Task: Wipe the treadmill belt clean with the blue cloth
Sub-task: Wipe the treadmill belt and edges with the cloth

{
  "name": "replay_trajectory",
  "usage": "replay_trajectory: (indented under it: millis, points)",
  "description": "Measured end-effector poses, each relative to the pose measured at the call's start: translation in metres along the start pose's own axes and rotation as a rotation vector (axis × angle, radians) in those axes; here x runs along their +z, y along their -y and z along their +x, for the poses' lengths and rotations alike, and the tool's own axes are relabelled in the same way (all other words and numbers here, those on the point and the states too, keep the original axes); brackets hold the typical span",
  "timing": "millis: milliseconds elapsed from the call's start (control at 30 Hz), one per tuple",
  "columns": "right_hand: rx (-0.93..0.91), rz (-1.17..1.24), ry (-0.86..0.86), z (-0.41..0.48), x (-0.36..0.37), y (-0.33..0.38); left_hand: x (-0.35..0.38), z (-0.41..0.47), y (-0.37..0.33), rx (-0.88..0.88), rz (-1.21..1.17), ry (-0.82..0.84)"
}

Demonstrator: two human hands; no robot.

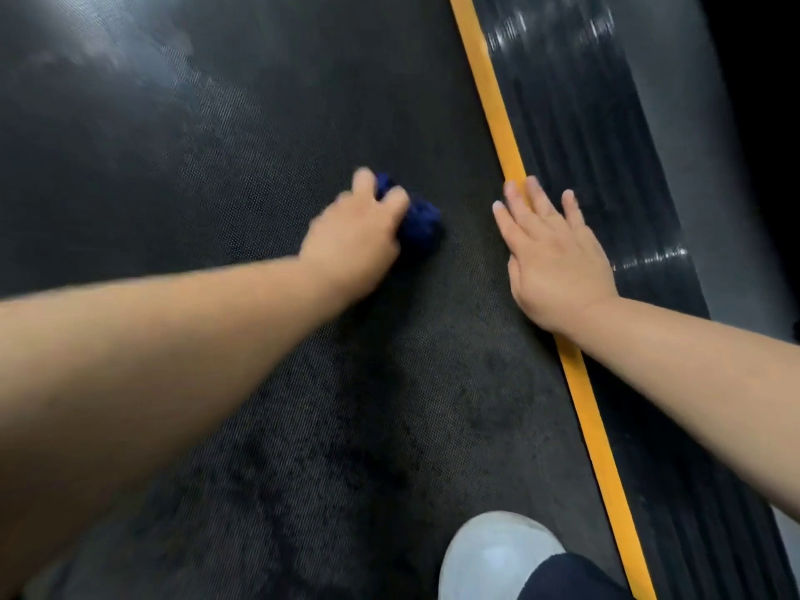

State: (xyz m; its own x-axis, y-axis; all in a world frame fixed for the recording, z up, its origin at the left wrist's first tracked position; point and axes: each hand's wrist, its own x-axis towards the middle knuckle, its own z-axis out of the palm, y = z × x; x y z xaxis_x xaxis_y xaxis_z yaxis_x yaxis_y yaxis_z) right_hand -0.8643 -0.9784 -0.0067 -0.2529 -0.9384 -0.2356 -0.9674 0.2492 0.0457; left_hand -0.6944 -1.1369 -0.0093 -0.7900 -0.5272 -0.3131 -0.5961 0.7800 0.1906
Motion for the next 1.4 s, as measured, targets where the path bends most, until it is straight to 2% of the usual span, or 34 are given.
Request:
replay_trajectory:
  millis: [67,133,200,233,300,400,433,467,500,633,700,733,767,833,867,900,933,1000,1067,1133,1167,1233,1300,1367,1400]
  points:
    - [-0.119,-0.041,0.024,0.002,0.003,0.007,0.022,-0.049,-0.024,0.255,-0.002,0.125]
    - [-0.143,-0.037,0.063,0.005,0.004,0.015,0.029,-0.082,-0.028,0.509,0.007,0.247]
    - [-0.111,-0.020,0.058,0.009,0.005,0.021,0.023,-0.067,-0.009,0.641,0.048,0.169]
    - [-0.105,-0.015,0.049,0.012,0.005,0.023,0.016,-0.054,0.002,0.635,0.091,0.110]
    - [-0.104,0.015,0.040,0.016,0.007,0.027,-0.002,-0.018,0.027,0.419,0.129,-0.003]
    - [-0.098,0.104,0.054,0.023,0.010,0.034,-0.022,0.020,0.059,-0.049,0.049,-0.137]
    - [-0.095,0.124,0.061,0.027,0.010,0.036,-0.021,0.018,0.059,-0.107,0.022,-0.146]
    - [-0.094,0.139,0.061,0.030,0.009,0.037,-0.013,0.009,0.054,-0.089,0.014,-0.131]
    - [-0.096,0.145,0.059,0.033,0.008,0.037,-0.005,-0.010,0.044,-0.001,0.011,-0.099]
    - [-0.120,0.141,0.055,0.039,0.006,0.037,0.021,-0.095,0.025,0.607,0.013,0.082]
    - [-0.117,0.135,0.044,0.040,0.007,0.036,0.017,-0.076,0.043,0.745,0.135,0.061]
    - [-0.109,0.142,0.041,0.039,0.008,0.036,0.010,-0.058,0.051,0.704,0.173,0.009]
    - [-0.101,0.158,0.042,0.039,0.009,0.038,0.001,-0.038,0.060,0.572,0.177,-0.090]
    - [-0.071,0.211,0.037,0.039,0.010,0.042,-0.017,0.000,0.086,0.142,0.149,-0.246]
    - [-0.056,0.235,0.032,0.039,0.009,0.043,-0.022,0.008,0.092,-0.008,0.124,-0.239]
    - [-0.047,0.250,0.033,0.039,0.009,0.045,-0.021,0.005,0.092,-0.044,0.115,-0.219]
    - [-0.042,0.257,0.038,0.040,0.008,0.046,-0.017,-0.004,0.087,0.019,0.117,-0.201]
    - [-0.042,0.258,0.039,0.043,0.006,0.046,-0.001,-0.045,0.068,0.292,0.075,-0.170]
    - [-0.042,0.246,0.046,0.045,0.003,0.048,0.019,-0.102,0.050,0.577,0.018,0.006]
    - [-0.034,0.248,0.051,0.048,0.000,0.052,0.024,-0.123,0.048,0.711,0.067,0.111]
    - [-0.038,0.253,0.051,0.049,-0.001,0.055,0.020,-0.114,0.054,0.717,0.076,0.112]
    - [-0.053,0.259,0.055,0.049,0.001,0.062,0.005,-0.073,0.073,0.528,0.126,0.003]
    - [-0.042,0.272,0.059,0.049,0.002,0.068,-0.013,-0.029,0.108,0.242,0.160,-0.244]
    - [-0.019,0.282,0.064,0.048,0.001,0.070,-0.021,-0.017,0.127,0.007,0.142,-0.277]
    - [-0.017,0.278,0.068,0.049,0.000,0.071,-0.014,-0.026,0.127,0.023,0.120,-0.254]
